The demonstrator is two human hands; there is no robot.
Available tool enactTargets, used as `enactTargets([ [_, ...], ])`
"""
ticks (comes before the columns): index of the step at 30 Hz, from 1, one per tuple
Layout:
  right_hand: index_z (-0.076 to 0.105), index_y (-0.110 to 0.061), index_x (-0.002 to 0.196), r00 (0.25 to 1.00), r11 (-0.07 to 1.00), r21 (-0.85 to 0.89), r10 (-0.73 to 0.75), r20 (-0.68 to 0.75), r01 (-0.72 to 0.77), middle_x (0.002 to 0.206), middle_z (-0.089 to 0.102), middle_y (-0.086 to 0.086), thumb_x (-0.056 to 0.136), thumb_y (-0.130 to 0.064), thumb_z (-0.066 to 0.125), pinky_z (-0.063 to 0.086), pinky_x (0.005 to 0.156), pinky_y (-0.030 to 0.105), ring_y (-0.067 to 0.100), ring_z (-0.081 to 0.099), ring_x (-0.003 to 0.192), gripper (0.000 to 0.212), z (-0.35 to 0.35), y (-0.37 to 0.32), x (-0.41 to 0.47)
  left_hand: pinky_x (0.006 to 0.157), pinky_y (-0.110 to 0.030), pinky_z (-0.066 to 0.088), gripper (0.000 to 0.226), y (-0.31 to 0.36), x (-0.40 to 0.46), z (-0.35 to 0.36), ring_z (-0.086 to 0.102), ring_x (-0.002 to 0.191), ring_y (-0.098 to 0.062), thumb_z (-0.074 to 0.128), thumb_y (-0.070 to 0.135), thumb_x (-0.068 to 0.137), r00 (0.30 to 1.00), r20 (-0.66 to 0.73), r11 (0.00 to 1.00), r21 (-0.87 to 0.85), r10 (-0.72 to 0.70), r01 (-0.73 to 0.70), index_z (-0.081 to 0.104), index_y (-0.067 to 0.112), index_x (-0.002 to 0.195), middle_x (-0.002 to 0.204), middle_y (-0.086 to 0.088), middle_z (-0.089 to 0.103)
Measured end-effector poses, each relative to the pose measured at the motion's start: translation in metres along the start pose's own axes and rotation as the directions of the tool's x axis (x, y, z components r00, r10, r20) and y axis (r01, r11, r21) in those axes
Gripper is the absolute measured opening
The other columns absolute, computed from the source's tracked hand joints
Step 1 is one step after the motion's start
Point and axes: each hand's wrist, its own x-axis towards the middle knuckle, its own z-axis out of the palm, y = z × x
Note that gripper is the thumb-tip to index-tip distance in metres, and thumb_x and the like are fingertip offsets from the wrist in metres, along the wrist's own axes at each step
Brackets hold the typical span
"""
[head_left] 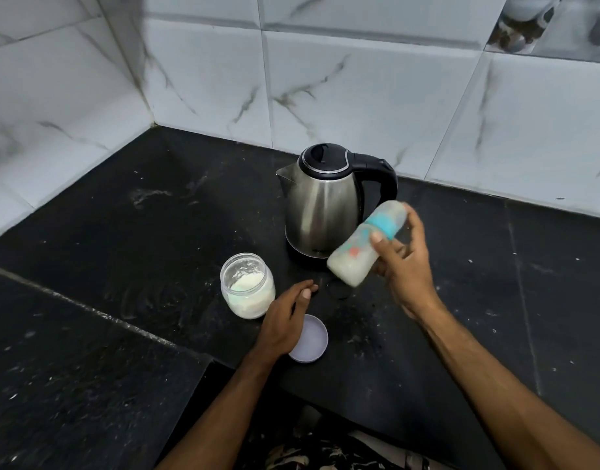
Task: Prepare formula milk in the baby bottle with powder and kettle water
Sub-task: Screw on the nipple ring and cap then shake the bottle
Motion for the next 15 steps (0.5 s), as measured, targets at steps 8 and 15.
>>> enactTargets([
  [8,0.037,-0.037,0.139,0.984,0.993,-0.116,0.018,0.177,0.003,0.116,0.069,0.016,0.078,-0.015,0.081,0.059,0.071,0.035,0.028,0.072,0.099,0.078,0.000,-0.001,-0.006,0.100,-0.019,0.043,0.046,-0.005,0.001,0.002,0.058,0.116,0.005,0.039,0.043,0.098,1.000,0.014,1.000,-0.024,-0.016,0.016,0.061,0.014,0.126,0.123,0.007,0.067],
  [15,0.035,-0.036,0.139,0.945,0.972,-0.233,0.093,0.313,-0.019,0.114,0.070,0.014,0.076,-0.010,0.072,0.059,0.075,0.034,0.028,0.072,0.100,0.077,-0.005,-0.001,-0.020,0.098,-0.015,0.043,0.043,-0.007,0.002,0.002,0.057,0.114,0.009,0.039,0.037,0.098,1.000,0.003,1.000,-0.013,0.001,-0.001,0.060,0.013,0.128,0.121,0.010,0.066],
])
